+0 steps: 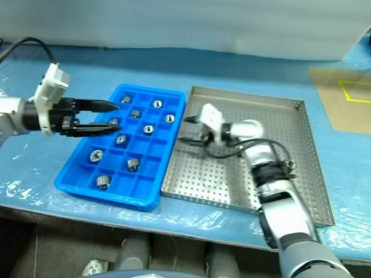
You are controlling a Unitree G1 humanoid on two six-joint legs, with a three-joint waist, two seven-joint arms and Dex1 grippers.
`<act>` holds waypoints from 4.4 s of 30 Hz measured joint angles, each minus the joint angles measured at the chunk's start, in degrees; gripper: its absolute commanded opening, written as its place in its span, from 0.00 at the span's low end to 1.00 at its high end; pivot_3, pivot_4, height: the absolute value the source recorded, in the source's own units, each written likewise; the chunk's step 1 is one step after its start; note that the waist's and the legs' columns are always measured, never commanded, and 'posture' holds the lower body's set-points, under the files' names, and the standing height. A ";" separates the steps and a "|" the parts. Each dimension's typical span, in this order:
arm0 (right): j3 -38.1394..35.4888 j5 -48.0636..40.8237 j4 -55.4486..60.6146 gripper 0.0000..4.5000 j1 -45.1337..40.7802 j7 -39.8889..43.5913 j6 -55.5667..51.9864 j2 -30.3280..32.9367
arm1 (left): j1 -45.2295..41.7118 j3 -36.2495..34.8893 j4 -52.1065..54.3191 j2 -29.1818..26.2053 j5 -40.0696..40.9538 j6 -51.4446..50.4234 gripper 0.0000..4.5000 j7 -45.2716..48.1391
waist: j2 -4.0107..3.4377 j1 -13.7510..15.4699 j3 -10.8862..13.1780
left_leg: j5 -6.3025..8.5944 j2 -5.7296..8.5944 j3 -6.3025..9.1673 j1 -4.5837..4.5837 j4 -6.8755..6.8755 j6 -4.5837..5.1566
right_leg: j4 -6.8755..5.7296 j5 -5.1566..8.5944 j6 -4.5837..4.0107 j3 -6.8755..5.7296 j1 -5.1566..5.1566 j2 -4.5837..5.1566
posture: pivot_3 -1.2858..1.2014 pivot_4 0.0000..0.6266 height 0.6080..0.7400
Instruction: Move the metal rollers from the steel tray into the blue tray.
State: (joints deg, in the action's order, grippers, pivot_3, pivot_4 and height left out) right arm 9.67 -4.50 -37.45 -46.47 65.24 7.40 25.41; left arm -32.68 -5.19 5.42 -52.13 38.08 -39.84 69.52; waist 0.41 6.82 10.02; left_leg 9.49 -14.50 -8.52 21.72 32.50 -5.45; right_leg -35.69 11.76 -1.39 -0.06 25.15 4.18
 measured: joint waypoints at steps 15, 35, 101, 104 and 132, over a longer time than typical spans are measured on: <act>-5.75 -0.28 -0.56 0.76 8.47 -1.34 -3.32 12.66 | -11.92 10.05 -12.60 10.72 -6.78 6.29 0.82 7.24 | 0.00 -3.26 0.00 | 0.13 0.08 -0.08 0.10 0.30 0.25 | -0.03 -0.01 0.01 0.12 0.03 0.00 | 0.46 0.24 1.00; -6.70 -0.74 8.38 0.76 13.89 -3.77 -7.63 10.08 | -16.55 16.36 -20.22 22.02 -11.63 9.86 0.82 11.73 | 0.00 -4.43 0.00 | 0.28 0.15 -0.13 0.08 0.50 0.54 | -0.01 -0.03 0.02 0.18 -0.07 0.01 | 0.45 0.24 1.00; 10.13 2.36 -1.42 0.38 -2.35 5.11 2.28 -19.13 | 11.18 -8.07 8.60 -1.16 0.07 -5.89 0.82 -1.36 | -0.10 -0.79 0.06 | 0.11 -0.13 -0.05 0.22 -0.12 0.19 | 0.15 0.04 -0.07 -0.21 0.14 0.03 | 0.61 0.24 1.00; 10.03 2.59 -4.30 0.38 -3.00 5.32 3.89 -19.23 | 11.95 -9.00 9.69 -1.62 1.19 -6.32 0.82 -2.53 | -0.10 -0.70 0.06 | 0.09 -0.15 -0.04 0.21 -0.12 0.15 | 0.11 0.05 -0.08 -0.22 0.15 0.02 | 0.61 0.24 1.00; 6.53 4.37 -10.10 0.88 -6.18 -0.64 11.40 -15.16 | 2.50 -1.47 2.76 -0.75 0.36 -2.35 0.82 -0.47 | -0.09 -0.50 0.05 | 0.06 -0.15 -0.04 0.19 0.15 0.12 | -0.04 0.04 -0.08 -0.17 0.06 0.03 | 0.54 0.24 1.00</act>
State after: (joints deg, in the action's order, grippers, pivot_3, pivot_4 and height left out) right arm 16.20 -0.12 -47.55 -52.65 64.60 18.79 10.25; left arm -30.18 -6.66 8.18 -52.88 38.44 -42.19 69.05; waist 0.32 6.32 10.07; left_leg 9.55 -14.65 -8.56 21.91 32.65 -5.33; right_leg -35.73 11.80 -1.47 -0.23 25.21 4.22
